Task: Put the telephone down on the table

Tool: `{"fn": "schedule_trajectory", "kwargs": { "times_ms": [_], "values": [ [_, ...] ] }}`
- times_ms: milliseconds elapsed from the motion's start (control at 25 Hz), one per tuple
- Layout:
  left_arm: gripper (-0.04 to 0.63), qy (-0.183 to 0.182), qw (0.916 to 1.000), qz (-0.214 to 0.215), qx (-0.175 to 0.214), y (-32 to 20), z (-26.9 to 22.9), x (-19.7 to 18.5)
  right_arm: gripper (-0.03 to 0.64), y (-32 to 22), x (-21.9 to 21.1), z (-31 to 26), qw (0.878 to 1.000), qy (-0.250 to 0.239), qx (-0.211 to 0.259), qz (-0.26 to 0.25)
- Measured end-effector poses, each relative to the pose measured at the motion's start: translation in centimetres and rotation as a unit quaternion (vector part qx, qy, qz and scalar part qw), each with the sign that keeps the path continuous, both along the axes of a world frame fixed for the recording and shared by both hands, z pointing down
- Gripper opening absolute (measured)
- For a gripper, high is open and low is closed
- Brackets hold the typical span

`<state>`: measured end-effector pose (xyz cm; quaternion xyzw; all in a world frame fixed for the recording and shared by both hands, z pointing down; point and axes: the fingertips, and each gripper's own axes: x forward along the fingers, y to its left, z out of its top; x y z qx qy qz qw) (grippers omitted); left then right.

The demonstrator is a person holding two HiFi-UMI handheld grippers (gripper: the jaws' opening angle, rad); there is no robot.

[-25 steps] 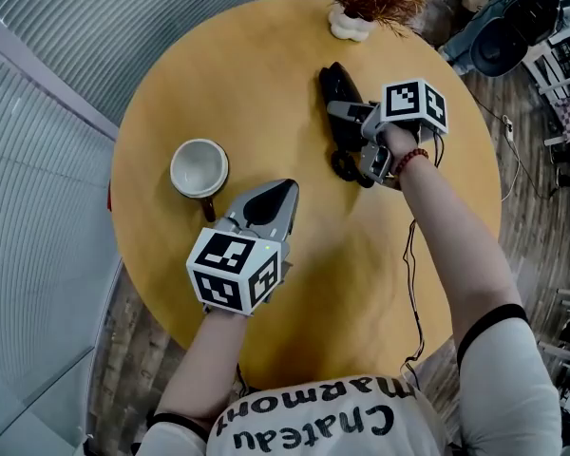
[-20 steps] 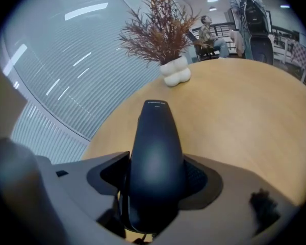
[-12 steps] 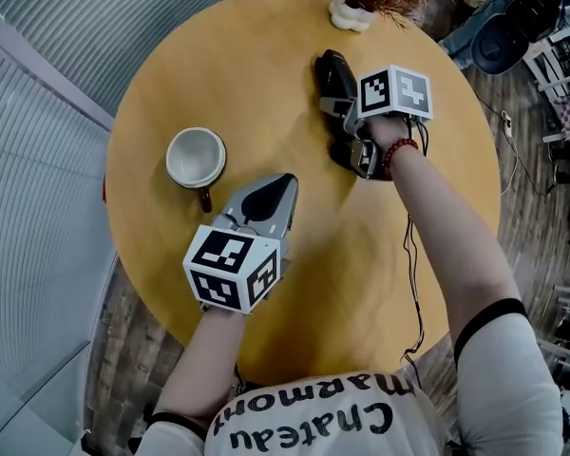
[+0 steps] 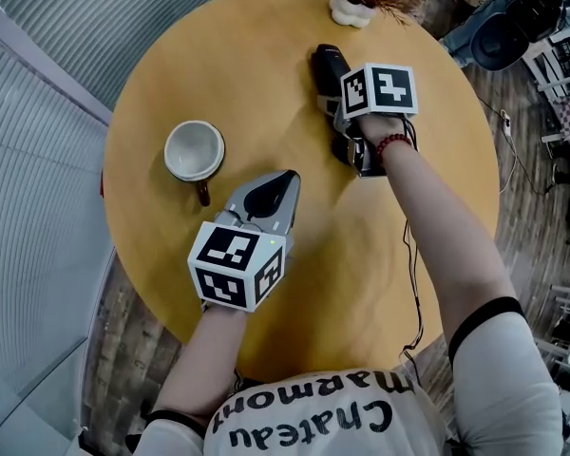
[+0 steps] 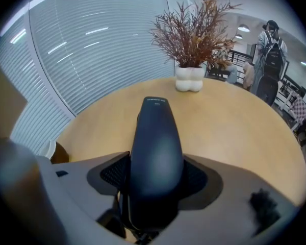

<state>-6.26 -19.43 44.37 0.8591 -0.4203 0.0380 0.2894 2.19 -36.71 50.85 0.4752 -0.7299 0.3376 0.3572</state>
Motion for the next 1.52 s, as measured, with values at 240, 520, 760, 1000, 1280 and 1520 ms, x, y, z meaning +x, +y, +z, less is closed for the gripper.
{"fn": "schedule_trajectory", "kwargs": {
  "times_ms": [240,520,760,1000,1280,1520],
  "values": [
    [0.006,0.000,1.0000,-0.005,-0.003,-0.1,-0.2,0.4,0.314,-0.2,-0.3,0.0,1.000,-0.020,0.005,-0.002],
    [0.006,-0.016,0.9998,-0.007,-0.001,0.4,0.1,-0.1,0.315,0.1,-0.9,0.2,1.000,-0.006,0.023,-0.006],
    [0.006,0.000,0.9994,-0.021,0.026,0.6,-0.7,-0.9,0.316,0.3,-1.4,0.8,1.000,-0.015,0.024,0.005],
    [0.006,0.006,0.9989,-0.030,0.035,0.7,-0.8,-1.3,0.316,0.3,-1.3,1.1,0.999,0.007,0.045,0.003],
    [0.006,-0.015,0.9984,-0.047,0.027,1.0,-0.2,-1.7,0.316,0.4,-1.6,0.9,0.994,0.036,0.104,-0.018],
    [0.007,-0.023,0.9981,-0.056,0.011,1.2,0.1,-1.9,0.318,0.6,-1.7,-0.5,0.989,0.050,0.126,-0.054]
  ]
}}
